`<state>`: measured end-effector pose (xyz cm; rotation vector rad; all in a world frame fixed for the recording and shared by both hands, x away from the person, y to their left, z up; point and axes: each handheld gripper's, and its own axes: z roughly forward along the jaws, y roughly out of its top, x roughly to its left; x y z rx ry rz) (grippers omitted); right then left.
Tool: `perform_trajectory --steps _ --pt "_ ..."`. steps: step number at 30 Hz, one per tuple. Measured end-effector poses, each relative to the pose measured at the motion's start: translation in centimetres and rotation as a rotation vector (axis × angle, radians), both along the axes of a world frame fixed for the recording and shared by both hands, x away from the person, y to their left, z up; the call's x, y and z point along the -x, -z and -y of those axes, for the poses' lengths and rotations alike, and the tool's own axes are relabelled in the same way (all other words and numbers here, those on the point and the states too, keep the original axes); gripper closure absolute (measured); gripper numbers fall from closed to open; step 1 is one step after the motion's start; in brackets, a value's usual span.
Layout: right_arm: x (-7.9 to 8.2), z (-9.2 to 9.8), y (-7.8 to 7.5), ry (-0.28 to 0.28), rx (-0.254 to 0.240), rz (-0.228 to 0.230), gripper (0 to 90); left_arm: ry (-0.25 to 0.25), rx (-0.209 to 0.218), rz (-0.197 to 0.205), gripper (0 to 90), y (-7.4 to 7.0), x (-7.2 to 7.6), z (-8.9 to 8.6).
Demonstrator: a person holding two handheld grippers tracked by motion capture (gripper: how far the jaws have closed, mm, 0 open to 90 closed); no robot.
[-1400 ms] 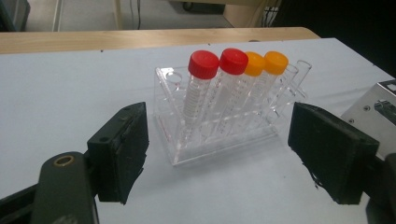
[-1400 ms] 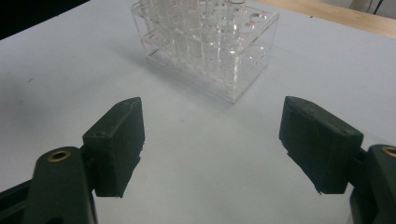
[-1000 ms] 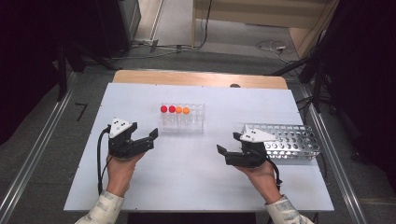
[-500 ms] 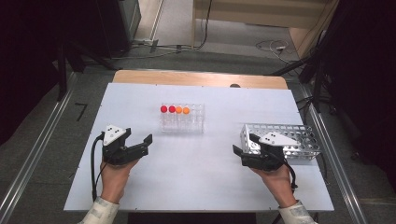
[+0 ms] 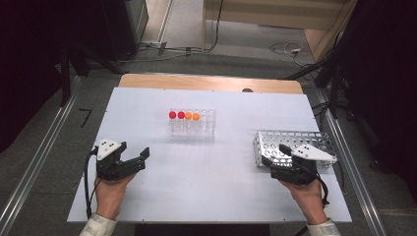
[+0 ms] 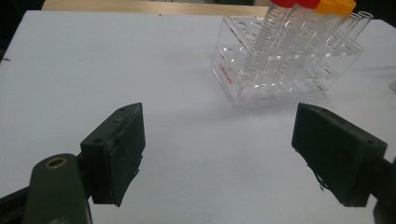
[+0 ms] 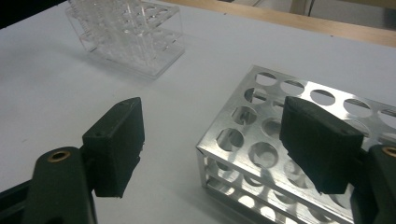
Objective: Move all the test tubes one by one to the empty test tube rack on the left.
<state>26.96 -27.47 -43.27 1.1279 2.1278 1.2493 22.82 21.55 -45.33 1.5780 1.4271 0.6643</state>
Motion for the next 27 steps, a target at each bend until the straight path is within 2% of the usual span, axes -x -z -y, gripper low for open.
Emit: perform_trajectory --steps 7,15,27 --pt "0.5 1.9 0.0 0.042 -0.010 0.003 20.4 -0.025 0.005 0.010 17.6 0.0 0.5 -1.0" --pt "1.2 3.8 0.1 0.082 -0.014 0.005 20.0 -0.039 -0.005 -0.005 17.1 0.3 1.1 -1.9" --pt "2.2 6.9 0.6 0.155 -0.015 0.001 19.7 -0.077 -0.005 -0.004 17.0 0.5 2.0 -3.2"
